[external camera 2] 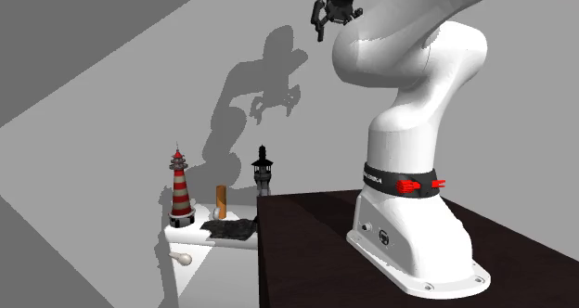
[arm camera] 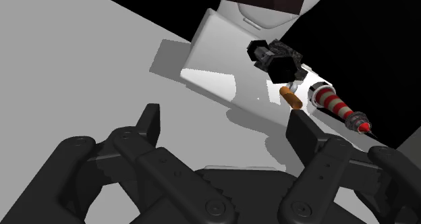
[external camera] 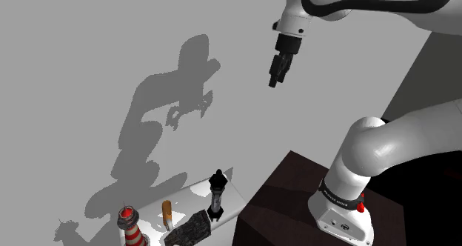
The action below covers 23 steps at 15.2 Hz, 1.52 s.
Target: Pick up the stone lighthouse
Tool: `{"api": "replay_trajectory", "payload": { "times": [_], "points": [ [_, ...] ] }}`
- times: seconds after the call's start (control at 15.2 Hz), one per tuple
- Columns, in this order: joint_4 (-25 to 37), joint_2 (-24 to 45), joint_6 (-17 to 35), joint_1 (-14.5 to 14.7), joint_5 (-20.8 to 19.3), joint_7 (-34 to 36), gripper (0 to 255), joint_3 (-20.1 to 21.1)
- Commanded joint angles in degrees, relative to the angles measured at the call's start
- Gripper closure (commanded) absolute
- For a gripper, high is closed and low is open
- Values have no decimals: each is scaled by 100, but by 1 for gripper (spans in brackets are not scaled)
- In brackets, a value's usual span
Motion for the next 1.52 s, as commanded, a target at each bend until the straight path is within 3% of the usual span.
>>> {"api": "replay_trajectory", "payload": {
  "times": [0.0, 0.73, 1.45],
  "points": [
    [0, 0, 0, 0, 0, 0, 0, 0],
    [-632, 1433, 1447, 363, 517, 491, 0, 671],
    [-521, 3547, 2867, 715, 878, 928, 0, 1284]
  ]
}}
